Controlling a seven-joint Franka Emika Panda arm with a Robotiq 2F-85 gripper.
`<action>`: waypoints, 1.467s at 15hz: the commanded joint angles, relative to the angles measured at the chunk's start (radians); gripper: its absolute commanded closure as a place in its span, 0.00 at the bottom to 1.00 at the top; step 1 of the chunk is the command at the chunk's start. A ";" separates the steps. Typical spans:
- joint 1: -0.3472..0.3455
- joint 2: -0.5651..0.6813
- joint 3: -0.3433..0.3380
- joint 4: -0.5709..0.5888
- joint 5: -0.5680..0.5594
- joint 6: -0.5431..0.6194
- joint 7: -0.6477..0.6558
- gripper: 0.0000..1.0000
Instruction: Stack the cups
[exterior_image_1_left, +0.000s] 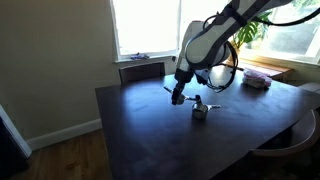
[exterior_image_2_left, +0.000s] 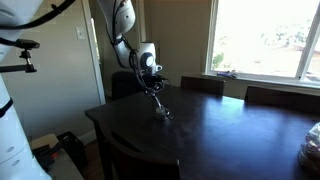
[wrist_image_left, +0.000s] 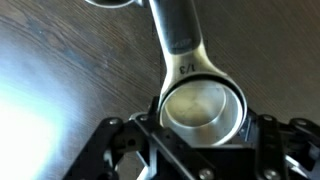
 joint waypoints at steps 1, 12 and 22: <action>-0.039 -0.091 0.046 -0.105 0.043 0.052 -0.047 0.58; -0.186 -0.193 0.185 -0.193 0.220 0.075 -0.236 0.58; -0.159 -0.191 -0.019 -0.246 0.140 0.106 -0.192 0.58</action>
